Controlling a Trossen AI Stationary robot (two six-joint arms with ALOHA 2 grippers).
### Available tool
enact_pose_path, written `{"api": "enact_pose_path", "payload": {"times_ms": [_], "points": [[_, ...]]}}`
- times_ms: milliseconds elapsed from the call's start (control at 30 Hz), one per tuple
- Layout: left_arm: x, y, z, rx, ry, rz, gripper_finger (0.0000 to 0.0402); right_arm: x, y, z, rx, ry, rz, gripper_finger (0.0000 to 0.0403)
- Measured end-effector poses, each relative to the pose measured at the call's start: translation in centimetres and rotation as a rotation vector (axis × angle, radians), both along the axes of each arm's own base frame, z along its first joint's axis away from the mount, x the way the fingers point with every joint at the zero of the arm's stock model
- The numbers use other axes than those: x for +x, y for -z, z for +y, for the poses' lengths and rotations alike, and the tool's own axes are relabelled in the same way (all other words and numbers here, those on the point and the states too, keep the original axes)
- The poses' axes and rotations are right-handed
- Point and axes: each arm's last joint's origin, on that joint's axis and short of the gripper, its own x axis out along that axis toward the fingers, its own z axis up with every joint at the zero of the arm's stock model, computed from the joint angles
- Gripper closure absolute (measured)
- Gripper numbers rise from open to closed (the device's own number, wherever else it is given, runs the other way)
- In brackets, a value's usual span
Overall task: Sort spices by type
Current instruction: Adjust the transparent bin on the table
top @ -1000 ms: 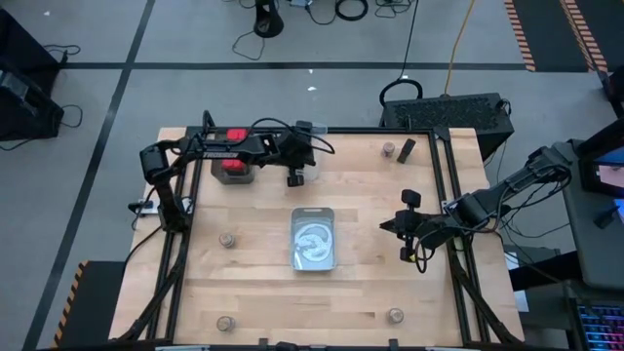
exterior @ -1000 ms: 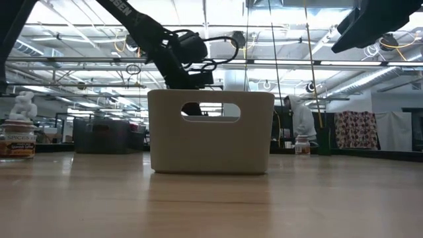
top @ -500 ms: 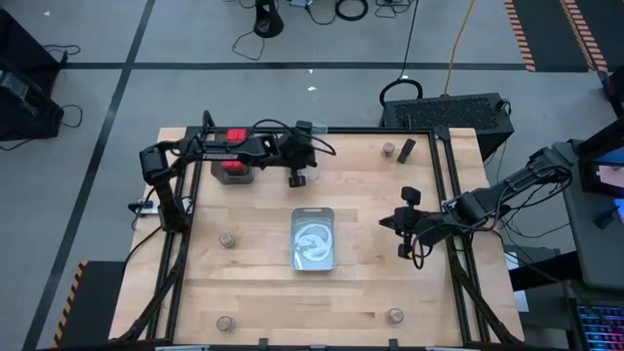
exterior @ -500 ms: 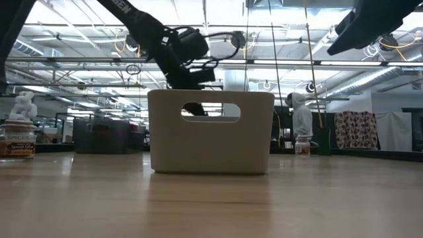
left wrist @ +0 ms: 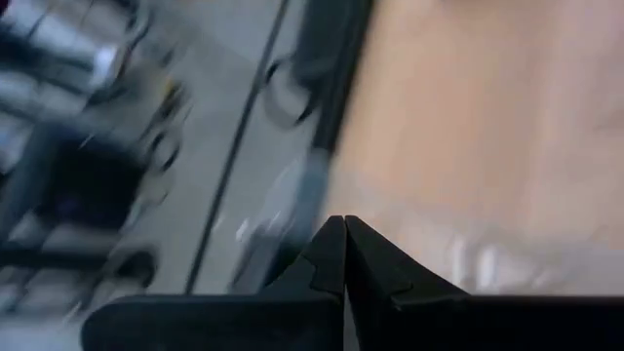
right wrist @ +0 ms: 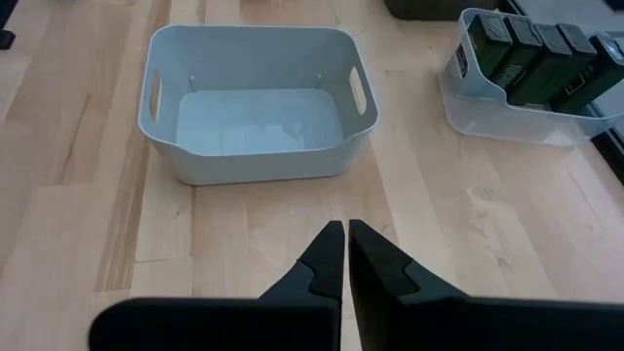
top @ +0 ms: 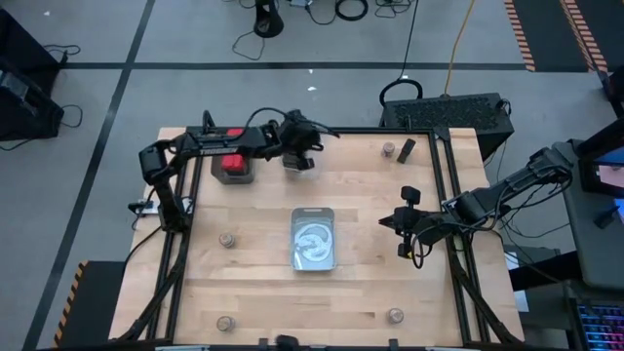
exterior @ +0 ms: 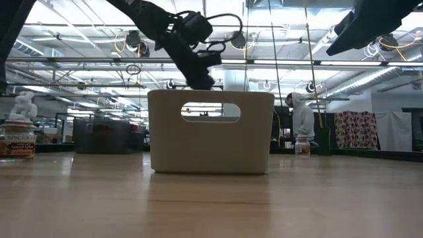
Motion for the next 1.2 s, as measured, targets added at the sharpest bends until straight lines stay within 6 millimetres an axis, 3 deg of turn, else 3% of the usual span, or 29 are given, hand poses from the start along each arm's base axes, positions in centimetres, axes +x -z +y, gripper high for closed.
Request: {"api": "enact_pose_path", "payload": {"times_ms": [133, 433, 767, 933, 1200], "points": [[-1.8, -1.1, 0.1, 0.040, -0.121, 0.121, 0.0395, 0.0, 0.0, 0.0, 0.001, -0.001, 0.002, 0.0403], [-4.9, 0.7, -0.5, -0.148, -0.201, 0.401, 0.0395, -0.1, 0.1, 0.0, -0.005, -0.004, 0.009, 0.0403], [-5.6, 1.2, -0.7, -0.199, -0.217, 0.469, 0.0395, -0.1, 0.1, 0.0, -0.003, -0.002, 0.008, 0.0403], [-5.9, 1.5, -0.4, -0.331, -0.224, 0.411, 0.0395, -0.1, 0.0, 0.0, -0.002, -0.002, 0.007, 0.0403], [-6.7, 3.8, 1.2, -0.405, -0.271, 0.439, 0.0395, 0.0, 0.0, 0.0, 0.003, 0.000, 0.004, 0.0403]]}}
